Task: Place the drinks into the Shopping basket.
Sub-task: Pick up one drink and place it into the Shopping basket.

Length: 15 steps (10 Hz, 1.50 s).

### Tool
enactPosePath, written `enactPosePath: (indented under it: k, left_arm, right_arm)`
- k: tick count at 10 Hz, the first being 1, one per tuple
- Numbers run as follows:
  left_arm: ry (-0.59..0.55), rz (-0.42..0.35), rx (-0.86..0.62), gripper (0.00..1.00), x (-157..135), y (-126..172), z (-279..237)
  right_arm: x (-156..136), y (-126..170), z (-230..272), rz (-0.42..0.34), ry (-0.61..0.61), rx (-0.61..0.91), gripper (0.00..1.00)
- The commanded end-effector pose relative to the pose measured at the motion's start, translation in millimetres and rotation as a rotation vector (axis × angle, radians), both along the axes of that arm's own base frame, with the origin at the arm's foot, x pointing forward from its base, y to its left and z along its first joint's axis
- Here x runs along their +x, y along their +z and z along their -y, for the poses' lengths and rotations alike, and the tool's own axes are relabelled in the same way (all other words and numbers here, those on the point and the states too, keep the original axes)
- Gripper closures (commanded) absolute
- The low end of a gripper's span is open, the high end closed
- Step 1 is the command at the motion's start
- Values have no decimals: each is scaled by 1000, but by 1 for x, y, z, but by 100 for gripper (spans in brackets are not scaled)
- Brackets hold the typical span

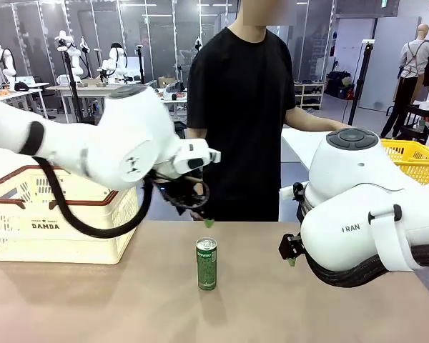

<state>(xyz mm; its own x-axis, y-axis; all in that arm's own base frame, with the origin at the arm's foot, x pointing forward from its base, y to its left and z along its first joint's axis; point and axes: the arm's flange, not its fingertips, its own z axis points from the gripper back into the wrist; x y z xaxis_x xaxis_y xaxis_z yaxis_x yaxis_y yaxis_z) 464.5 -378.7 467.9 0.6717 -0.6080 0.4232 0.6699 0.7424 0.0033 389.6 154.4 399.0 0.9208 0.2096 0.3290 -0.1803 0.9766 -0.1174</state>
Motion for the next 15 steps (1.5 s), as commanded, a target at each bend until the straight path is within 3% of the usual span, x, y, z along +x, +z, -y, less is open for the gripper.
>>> enactPosePath:
  k: [1, 3, 4, 5, 11, 15]
  left_arm:
    - [-23, -18, 27, 0, 9, 7, 24]
    - [-51, -63, 30, 0, 2, 3, 31]
    - [-49, -51, 66, 0, -4, 0, 29]
    - [-45, -33, 8, 0, 4, 0, 32]
    - [-73, -60, 63, 0, 8, -13, 31]
    - [-83, -152, 143, 0, 17, -41, 34]
  right_arm:
    - [1, -1, 0, -2, 1, 3, 0]
    - [1, -1, 0, -2, 1, 3, 0]
    - [1, -1, 0, -2, 1, 3, 0]
    - [1, -1, 0, -2, 1, 3, 0]
    - [1, -1, 0, -2, 1, 3, 0]
    - [1, -1, 0, -2, 1, 3, 0]
